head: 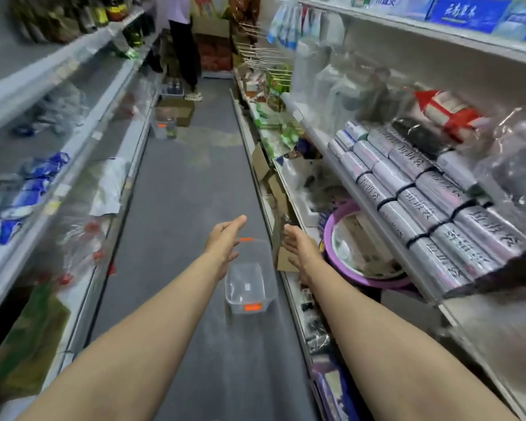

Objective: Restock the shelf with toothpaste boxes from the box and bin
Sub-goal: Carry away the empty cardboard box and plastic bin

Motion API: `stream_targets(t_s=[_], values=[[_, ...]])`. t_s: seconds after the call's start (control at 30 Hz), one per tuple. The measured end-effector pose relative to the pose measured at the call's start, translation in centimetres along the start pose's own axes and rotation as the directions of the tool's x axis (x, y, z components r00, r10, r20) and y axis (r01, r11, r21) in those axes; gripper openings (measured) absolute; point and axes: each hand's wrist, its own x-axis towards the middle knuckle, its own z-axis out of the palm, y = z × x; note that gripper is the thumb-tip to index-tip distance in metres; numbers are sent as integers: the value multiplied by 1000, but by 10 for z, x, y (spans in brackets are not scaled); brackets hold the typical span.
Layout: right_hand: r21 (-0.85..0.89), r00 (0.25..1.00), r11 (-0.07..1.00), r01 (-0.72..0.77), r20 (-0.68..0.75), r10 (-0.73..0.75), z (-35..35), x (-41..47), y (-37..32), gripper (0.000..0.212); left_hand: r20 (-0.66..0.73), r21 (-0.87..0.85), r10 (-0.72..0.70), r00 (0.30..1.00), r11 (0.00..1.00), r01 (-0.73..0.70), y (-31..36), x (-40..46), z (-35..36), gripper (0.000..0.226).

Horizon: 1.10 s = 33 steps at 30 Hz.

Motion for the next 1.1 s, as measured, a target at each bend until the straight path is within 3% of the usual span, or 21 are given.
stream_targets(t_s=[0.07,0.17,0.53,0.67,0.77,0.9,0.97,1.03,1.1], values=[[2,999,999,-40,5,40,10,48,-13,19,-19,10,-17,1000,1000,17,14,46,5,23],[19,996,996,-87,-4,87,18,114,-25,14,-30,18,-69,997,997,70,24,110,16,21],[-92,959,955,-283,4,284,64,370,-16,55,-150,72,-231,961,967,243,6,335,47,20],[-152,941,930,-336,-17,337,74,436,0,30,-173,87,-274,946,952,292,-7,397,59,18],[-145,920,911,-386,8,391,78,472,17,17,-205,91,-318,926,936,341,-30,438,53,17],[-136,894,884,-448,-57,444,73,525,68,47,-224,148,-359,906,907,395,-83,490,36,17],[-144,878,867,-478,-71,473,73,544,94,39,-237,165,-374,897,894,416,-114,514,31,16],[-151,860,847,-510,-66,506,75,560,121,27,-227,184,-395,890,880,438,-147,536,26,24],[-171,849,832,-528,-92,520,77,578,148,38,-211,191,-418,884,869,457,-180,555,24,47]])
